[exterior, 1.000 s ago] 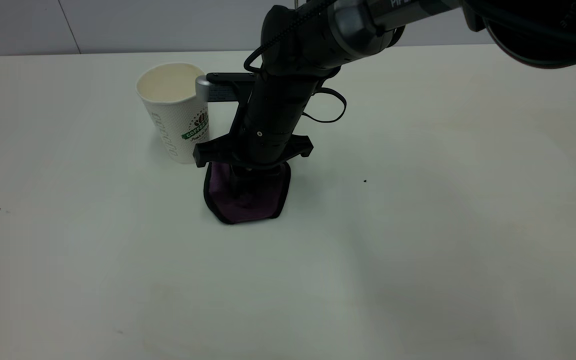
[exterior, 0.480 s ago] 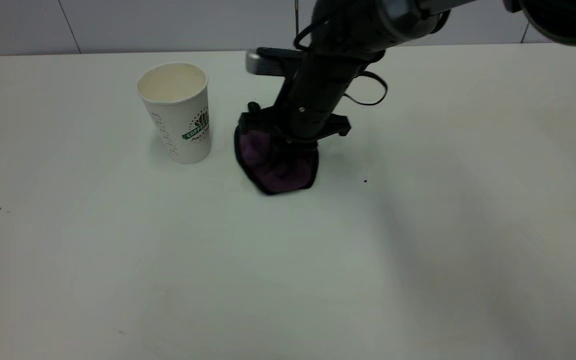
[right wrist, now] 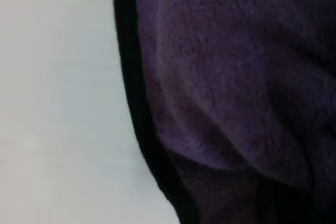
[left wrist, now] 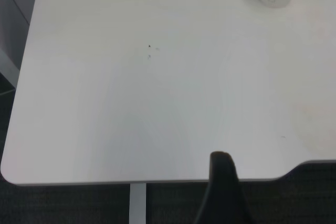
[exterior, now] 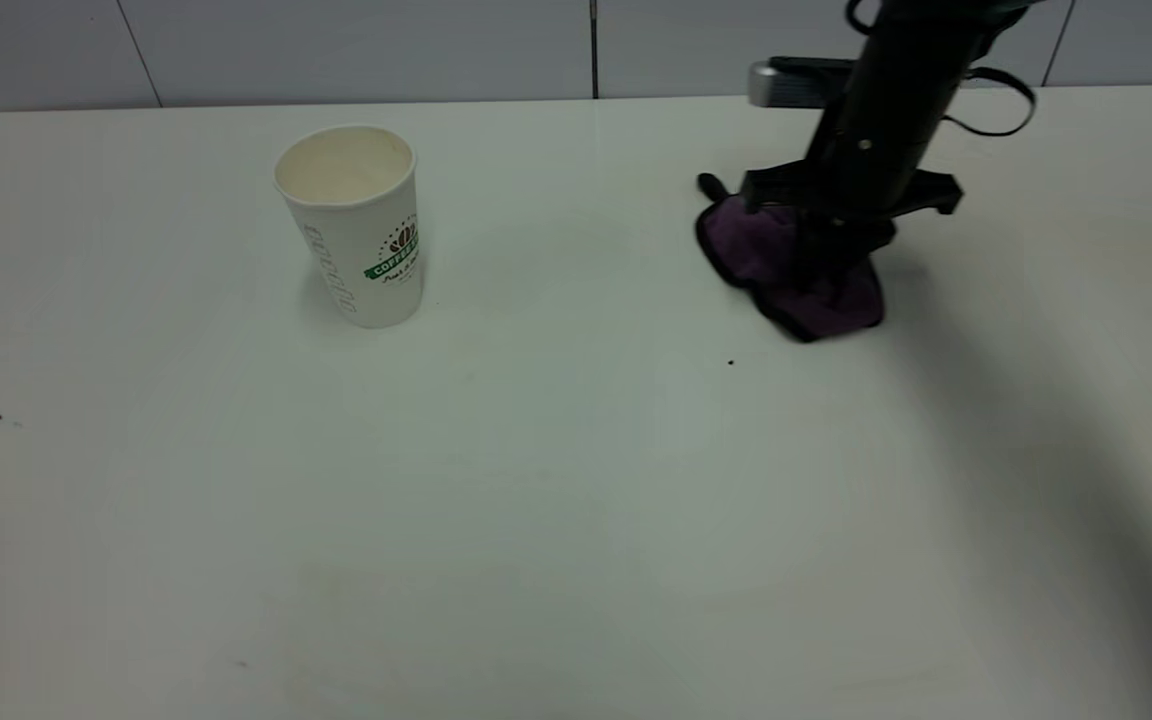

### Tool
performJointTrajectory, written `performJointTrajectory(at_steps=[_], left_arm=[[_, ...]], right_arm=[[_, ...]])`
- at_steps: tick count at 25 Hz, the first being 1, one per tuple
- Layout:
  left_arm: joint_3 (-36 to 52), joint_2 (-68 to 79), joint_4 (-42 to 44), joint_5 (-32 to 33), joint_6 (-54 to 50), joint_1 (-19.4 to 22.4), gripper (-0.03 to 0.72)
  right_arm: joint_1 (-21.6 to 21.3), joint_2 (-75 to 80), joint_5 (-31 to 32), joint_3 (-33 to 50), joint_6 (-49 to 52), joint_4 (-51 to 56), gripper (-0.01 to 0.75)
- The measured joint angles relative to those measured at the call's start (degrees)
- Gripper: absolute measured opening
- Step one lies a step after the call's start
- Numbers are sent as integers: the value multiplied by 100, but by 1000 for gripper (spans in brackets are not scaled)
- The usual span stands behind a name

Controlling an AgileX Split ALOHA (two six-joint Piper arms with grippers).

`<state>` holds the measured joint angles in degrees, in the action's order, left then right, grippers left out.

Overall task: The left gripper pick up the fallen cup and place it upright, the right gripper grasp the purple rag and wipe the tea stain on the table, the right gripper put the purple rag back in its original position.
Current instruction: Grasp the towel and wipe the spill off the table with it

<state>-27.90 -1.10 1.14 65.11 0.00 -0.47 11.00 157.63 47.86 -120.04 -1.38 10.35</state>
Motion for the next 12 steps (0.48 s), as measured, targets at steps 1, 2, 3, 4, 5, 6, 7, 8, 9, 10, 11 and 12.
performJointTrajectory(at_steps=[1,2,3,4,5,6,7,8,9,10,11,12], left_arm=[[0,0,0,0,0,0,585],[0,0,0,0,0,0,585],[0,0,0,0,0,0,585],[0,0,0,0,0,0,585],[0,0,0,0,0,0,585],[0,0,0,0,0,0,585],[0,0,0,0,0,0,585],[0,0,0,0,0,0,585],[0,0,0,0,0,0,585],[0,0,0,0,0,0,585],[0,0,0,0,0,0,585],[0,0,0,0,0,0,585]], right_arm=[[-187,-7,125,0,0,-75,91],[-319,-7,238,-5,0,-119,91],[-474,-7,332,-10,0,-155,92],[-621,-7,435,-10,0,-195,93],[-759,-9,536,-10,0,-223,92],[-866,-14,639,-10,0,-232,92],[-994,-14,725,-10,0,-237,92],[-1111,-14,833,-10,0,-252,94],[-1216,-14,937,-10,0,-266,95],[-1294,-14,1020,-10,-5,-284,97],[-1370,-14,1080,-10,-10,-297,99],[-1424,-14,1138,-10,-11,-319,103]])
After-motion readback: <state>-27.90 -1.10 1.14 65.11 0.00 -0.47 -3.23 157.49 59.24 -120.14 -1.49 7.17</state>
